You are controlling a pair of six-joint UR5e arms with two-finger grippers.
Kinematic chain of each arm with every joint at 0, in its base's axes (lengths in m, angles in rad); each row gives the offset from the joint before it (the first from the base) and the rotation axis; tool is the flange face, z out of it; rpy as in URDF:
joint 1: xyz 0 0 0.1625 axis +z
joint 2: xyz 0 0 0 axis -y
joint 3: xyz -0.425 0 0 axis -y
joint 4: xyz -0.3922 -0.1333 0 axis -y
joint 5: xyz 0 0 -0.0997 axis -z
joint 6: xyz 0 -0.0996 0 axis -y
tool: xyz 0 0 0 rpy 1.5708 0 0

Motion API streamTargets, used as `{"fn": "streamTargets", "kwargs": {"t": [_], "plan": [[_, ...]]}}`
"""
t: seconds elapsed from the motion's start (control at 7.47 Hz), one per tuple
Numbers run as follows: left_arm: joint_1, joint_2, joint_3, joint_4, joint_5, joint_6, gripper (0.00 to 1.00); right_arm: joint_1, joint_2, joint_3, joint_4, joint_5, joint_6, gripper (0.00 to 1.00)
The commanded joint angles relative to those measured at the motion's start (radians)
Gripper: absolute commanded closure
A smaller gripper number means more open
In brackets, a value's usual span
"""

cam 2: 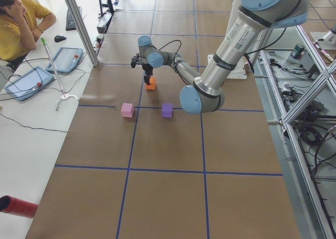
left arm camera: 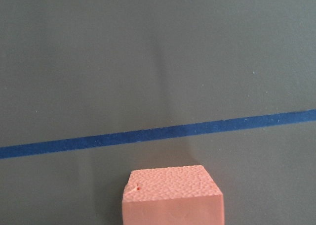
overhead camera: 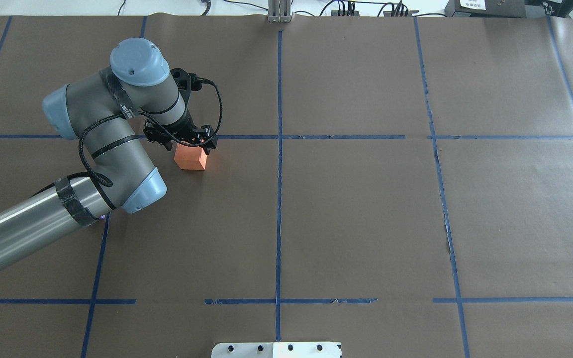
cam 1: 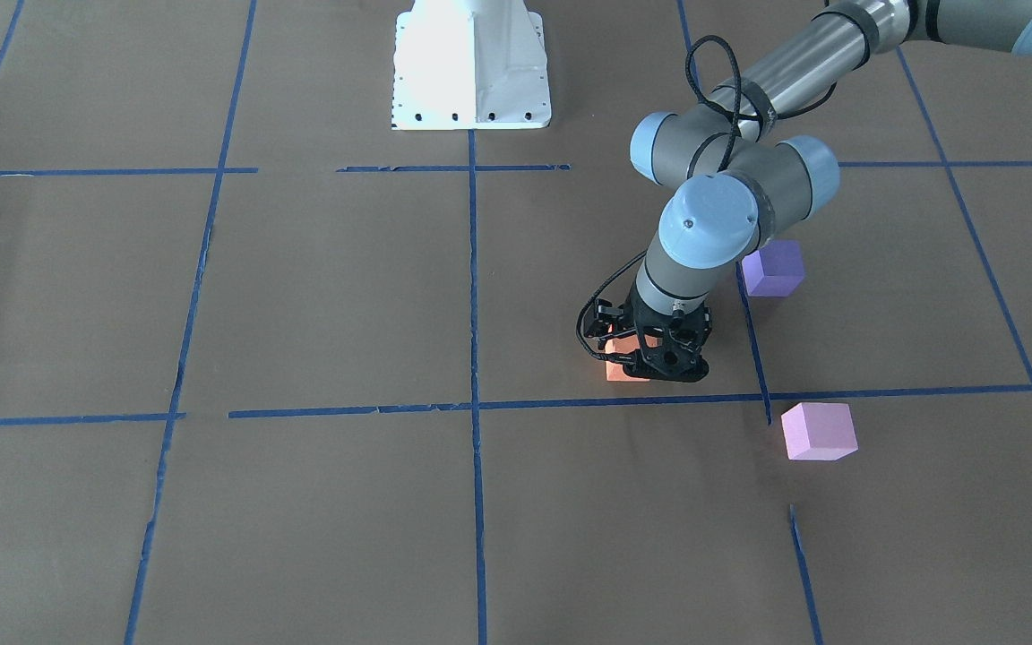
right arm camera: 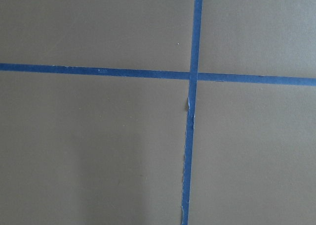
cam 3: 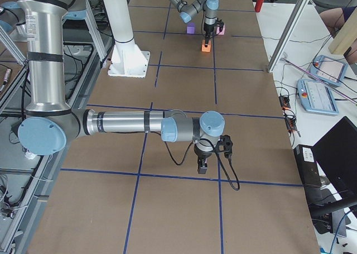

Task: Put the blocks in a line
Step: 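Lower the left gripper and close it on the orange cube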

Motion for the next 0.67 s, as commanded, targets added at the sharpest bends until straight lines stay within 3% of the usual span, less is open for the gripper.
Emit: {"fn": "streamTargets", "kwargs": {"t": [0.0,0.13,0.27,0.54], "plan": [[0.008,-0.001,0.032,-0.051,0.000,-0.005,0.04,0.000,0.000,0.000,-0.001,0.000,0.000,0.00],[0.013,0.000,0.034,-0.053,0.000,-0.005,0.09,0.000,0.000,0.000,-0.001,0.002,0.000,0.00],[0.013,-0.001,0.034,-0.053,0.000,-0.006,0.21,0.000,0.000,0.000,-0.001,0.000,0.000,0.00],[0.014,0.002,0.025,-0.051,-0.001,-0.007,0.73,0.000,0.000,0.000,-0.001,0.000,0.000,0.00]]}}
